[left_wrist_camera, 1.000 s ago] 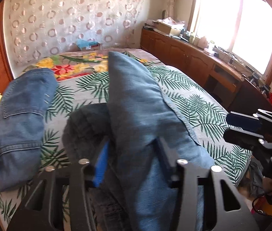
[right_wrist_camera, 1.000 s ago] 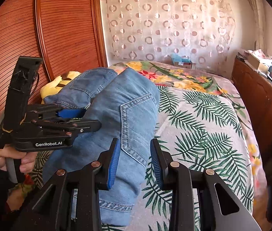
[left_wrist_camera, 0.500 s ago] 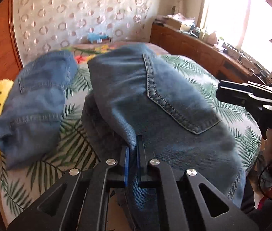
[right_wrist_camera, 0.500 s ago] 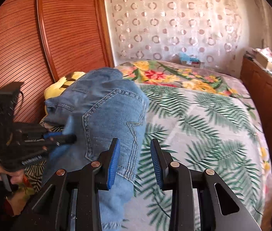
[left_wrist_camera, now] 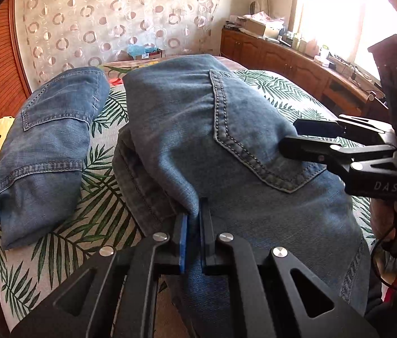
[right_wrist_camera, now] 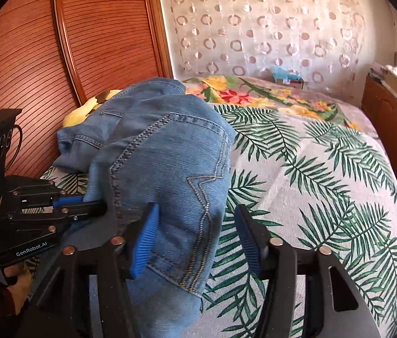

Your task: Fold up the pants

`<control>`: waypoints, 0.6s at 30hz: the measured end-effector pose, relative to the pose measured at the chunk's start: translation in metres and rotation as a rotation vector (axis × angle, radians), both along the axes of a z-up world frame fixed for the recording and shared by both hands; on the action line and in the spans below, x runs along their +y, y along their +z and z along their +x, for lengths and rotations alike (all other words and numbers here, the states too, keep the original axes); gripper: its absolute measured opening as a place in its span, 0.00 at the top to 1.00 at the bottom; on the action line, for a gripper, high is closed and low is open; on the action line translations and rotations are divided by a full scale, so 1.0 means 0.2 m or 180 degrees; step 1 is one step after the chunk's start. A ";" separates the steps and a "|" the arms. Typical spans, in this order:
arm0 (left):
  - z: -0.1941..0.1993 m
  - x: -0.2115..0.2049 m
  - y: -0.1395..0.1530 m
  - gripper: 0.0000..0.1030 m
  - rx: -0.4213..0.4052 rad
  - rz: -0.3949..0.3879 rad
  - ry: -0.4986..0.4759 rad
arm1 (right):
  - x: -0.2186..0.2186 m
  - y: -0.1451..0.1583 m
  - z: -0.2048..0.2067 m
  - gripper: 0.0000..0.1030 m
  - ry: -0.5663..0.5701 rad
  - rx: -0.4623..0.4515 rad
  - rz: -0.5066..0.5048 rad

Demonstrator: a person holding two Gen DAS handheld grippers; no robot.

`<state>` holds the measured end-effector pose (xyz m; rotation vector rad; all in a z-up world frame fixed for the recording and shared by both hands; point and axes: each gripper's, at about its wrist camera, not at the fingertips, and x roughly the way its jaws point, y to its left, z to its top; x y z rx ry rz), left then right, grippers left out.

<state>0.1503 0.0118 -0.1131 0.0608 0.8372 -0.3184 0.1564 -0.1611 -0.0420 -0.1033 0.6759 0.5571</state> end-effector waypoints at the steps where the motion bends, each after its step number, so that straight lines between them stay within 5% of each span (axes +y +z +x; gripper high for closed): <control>1: 0.00 0.00 0.01 0.91 -0.0002 0.0005 0.0015 | 0.00 0.01 0.02 0.42 0.0007 0.0050 0.0029; 5: 0.00 0.02 0.04 0.73 -0.0032 0.0030 0.0096 | -0.01 0.03 0.07 0.39 0.0064 0.0103 0.0098; 8: 0.03 0.05 0.05 0.56 -0.0050 0.0023 0.0150 | -0.01 0.00 0.12 0.18 0.0033 0.0149 0.0075; 16: 0.11 0.06 -0.05 0.56 0.0093 -0.0016 0.0143 | 0.06 -0.15 0.28 0.12 0.0306 0.0687 0.0326; 18: 0.11 0.07 -0.05 0.56 0.0092 -0.0088 0.0138 | 0.08 -0.16 0.30 0.23 0.0477 0.0816 0.0438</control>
